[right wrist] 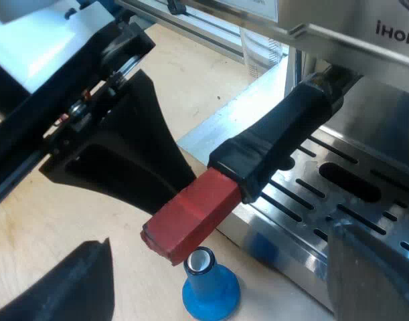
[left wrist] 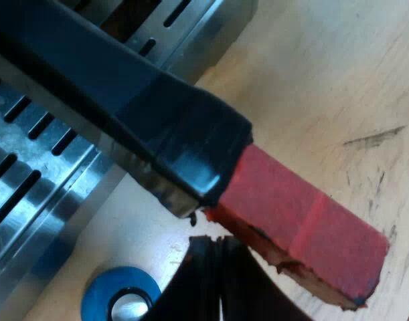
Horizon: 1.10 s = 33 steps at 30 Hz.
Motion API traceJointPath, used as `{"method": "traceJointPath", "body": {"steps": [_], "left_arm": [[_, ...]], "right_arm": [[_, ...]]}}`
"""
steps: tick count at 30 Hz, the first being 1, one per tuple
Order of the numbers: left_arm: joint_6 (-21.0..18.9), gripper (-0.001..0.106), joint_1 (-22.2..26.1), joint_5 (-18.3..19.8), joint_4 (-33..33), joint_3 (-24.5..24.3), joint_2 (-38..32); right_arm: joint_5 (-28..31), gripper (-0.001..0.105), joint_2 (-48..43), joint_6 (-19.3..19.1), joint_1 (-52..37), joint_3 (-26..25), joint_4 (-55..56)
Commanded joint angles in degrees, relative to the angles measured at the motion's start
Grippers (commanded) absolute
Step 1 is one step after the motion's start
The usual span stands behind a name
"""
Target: Put the handle in the coffee machine
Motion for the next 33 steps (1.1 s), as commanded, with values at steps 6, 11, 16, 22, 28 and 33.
{"method": "traceJointPath", "body": {"steps": [6,11,16,22,28,33], "left_arm": [[-1.1,0.0,-2.3,16.4,-11.0,-2.5,-1.1],[-1.1,0.0,-2.3,16.4,-11.0,-2.5,-1.1],[-1.1,0.0,-2.3,16.4,-10.6,-2.5,-1.1],[-1.1,0.0,-2.1,10.5,-7.1,-2.5,-1.1],[-1.1,0.0,-2.0,1.5,-3.9,-2.5,-1.1],[-0.8,0.0,-2.0,-5.5,-0.1,-2.5,-1.3]], "right_arm": [[-0.4,0.067,-0.7,-0.2,0.1,-0.3,0.1],[-0.4,0.067,-0.7,-0.2,0.1,-0.3,0.1],[-0.4,0.067,-0.7,-0.2,0.1,-0.3,0.1],[-0.5,0.067,-0.7,3.2,0.1,-0.3,0.1],[-0.5,0.067,-0.7,3.0,0.1,-0.3,0.2],[-0.5,0.067,-0.7,1.9,0.1,-0.3,2.9]]}}
